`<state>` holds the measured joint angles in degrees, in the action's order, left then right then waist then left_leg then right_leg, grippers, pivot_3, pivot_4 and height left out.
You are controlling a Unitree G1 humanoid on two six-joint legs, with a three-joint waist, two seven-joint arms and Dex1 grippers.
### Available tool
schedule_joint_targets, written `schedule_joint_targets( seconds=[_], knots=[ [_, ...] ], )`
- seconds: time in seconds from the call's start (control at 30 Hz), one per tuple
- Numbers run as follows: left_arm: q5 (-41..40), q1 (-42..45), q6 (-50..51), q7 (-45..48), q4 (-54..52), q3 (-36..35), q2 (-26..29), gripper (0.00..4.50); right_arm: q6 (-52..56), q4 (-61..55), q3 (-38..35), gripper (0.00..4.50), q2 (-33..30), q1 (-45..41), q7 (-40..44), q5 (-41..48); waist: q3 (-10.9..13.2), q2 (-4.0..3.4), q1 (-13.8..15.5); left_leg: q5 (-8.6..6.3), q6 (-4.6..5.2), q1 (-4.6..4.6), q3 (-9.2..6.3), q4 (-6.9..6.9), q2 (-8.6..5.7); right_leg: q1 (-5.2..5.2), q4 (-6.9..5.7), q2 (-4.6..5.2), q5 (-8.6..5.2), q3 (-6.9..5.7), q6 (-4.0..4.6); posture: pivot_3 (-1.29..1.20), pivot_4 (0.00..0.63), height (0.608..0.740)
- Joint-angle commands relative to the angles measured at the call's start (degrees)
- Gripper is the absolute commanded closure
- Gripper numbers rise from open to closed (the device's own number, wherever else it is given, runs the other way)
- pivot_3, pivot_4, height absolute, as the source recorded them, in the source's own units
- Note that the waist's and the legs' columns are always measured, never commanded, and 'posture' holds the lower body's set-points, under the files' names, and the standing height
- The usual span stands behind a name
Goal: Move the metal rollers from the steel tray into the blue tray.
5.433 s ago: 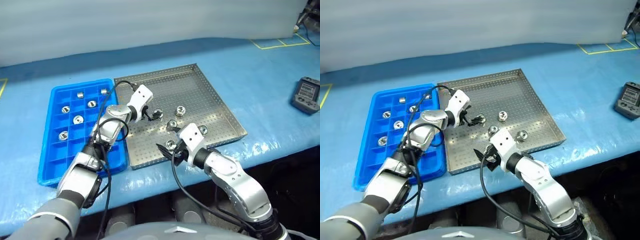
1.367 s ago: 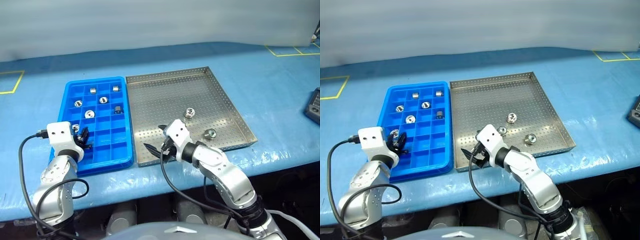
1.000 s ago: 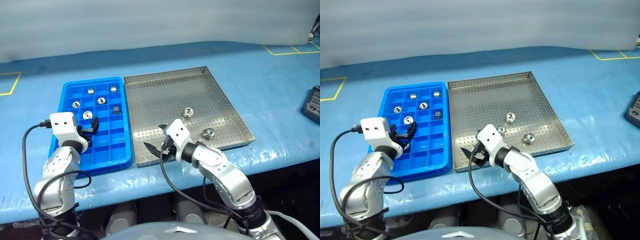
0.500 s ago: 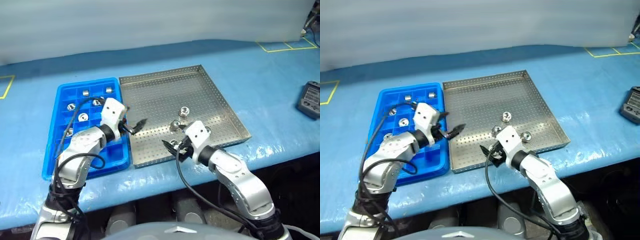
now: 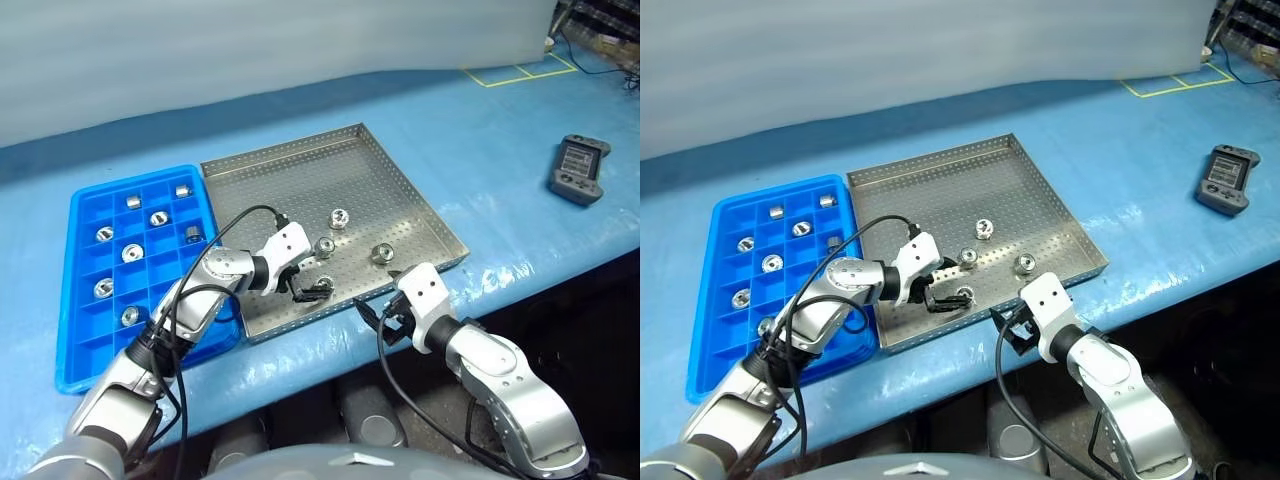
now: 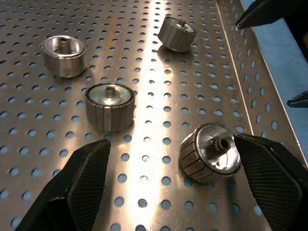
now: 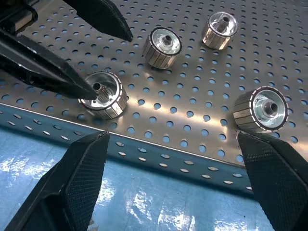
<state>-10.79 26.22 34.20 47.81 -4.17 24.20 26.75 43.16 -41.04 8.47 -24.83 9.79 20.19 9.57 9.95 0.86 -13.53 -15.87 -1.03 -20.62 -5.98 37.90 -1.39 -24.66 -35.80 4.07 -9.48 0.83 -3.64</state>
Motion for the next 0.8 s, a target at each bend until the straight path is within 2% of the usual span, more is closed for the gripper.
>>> schedule_joint_targets(
  seconds=[0.03, 0.2, 0.23, 0.3, 0.5, 0.53, 0.7, 0.8],
  knots=[
    [1.82, 1.82, -2.75, 3.1, 0.64, 1.48, 0.64, 0.02, -0.19, -2.3, -0.32, 0.0, 0.62, -0.58, -0.74, 0.12, 0.0, 0.0, -0.57, 0.0, 0.0, -0.01, 0.0, -0.01, 0.0, 0.0, 0.0, 0.0, 0.0, 0.0, 0.0, -0.35, 0.15, 0.74],
    [3.99, 1.8, -2.72, 5.16, 0.66, 3.25, 1.42, 0.02, -0.4, -1.88, 0.23, 0.0, 1.27, -1.43, -1.32, 0.0, 0.0, 0.0, -1.62, 0.0, 0.01, 0.0, -0.01, -0.01, 0.0, -0.01, 0.0, 0.0, 0.0, 0.01, -0.01, -0.35, 0.15, 0.74],
    [4.26, 1.65, -2.68, 5.47, 0.62, 3.35, 1.45, 0.19, -0.41, -1.8, 0.31, 0.0, 1.37, -1.56, -1.38, -0.03, 0.0, 0.0, -1.73, 0.0, 0.01, 0.0, -0.01, -0.02, 0.0, -0.01, 0.0, 0.0, 0.0, 0.01, -0.01, -0.35, 0.15, 0.74],
    [5.06, 1.4, -2.78, 5.69, 0.74, 3.68, 1.49, 0.61, -0.47, -1.61, 0.47, 0.0, 1.5, -1.79, -1.46, -0.05, 0.0, 0.0, -1.95, -0.01, 0.01, 0.0, -0.01, -0.02, 0.0, -0.01, 0.0, 0.0, 0.0, 0.01, -0.02, -0.34, 0.15, 0.74],
    [7.2, 0.6, -3.5, 6.25, 0.67, 5.31, 1.65, 2.6, -0.75, -0.69, 1.1, 0.0, 1.9, -3.02, -1.47, -0.03, 0.0, 0.01, -2.12, -0.01, 0.02, 0.0, -0.01, -0.04, 0.01, -0.02, 0.01, 0.0, 0.01, 0.02, -0.03, -0.33, 0.15, 0.74],
    [7.44, 0.46, -3.63, 6.29, 0.56, 5.34, 1.72, 2.8, -0.83, -0.5, 1.23, 0.0, 1.95, -3.24, -1.41, -0.05, 0.0, 0.01, -2.11, -0.01, 0.02, 0.0, -0.02, -0.04, 0.01, -0.01, 0.01, 0.0, 0.01, 0.02, -0.03, -0.32, 0.15, 0.74],
    [6.64, -0.71, -2.89, 3.86, -1.58, 1.73, 1.05, 2.8, -0.91, -0.14, 1.67, 0.0, 2.09, -4.17, -1.11, 0.12, 0.0, 0.0, -2.13, -0.01, 0.02, 0.01, -0.02, -0.04, 0.01, -0.01, 0.01, 0.0, 0.01, 0.03, -0.04, -0.31, 0.15, 0.74],
    [4.65, -2.81, -0.9, -2.38, -4.99, -5.4, -1.38, 2.8, -0.96, 0.14, 2.73, 0.0, 2.5, -5.55, -0.49, 0.59, 0.01, 0.01, -2.02, -0.01, 0.02, 0.01, -0.02, -0.04, 0.01, -0.02, 0.0, 0.0, 0.03, 0.03, -0.08, -0.28, 0.15, 0.74]
  ],
)
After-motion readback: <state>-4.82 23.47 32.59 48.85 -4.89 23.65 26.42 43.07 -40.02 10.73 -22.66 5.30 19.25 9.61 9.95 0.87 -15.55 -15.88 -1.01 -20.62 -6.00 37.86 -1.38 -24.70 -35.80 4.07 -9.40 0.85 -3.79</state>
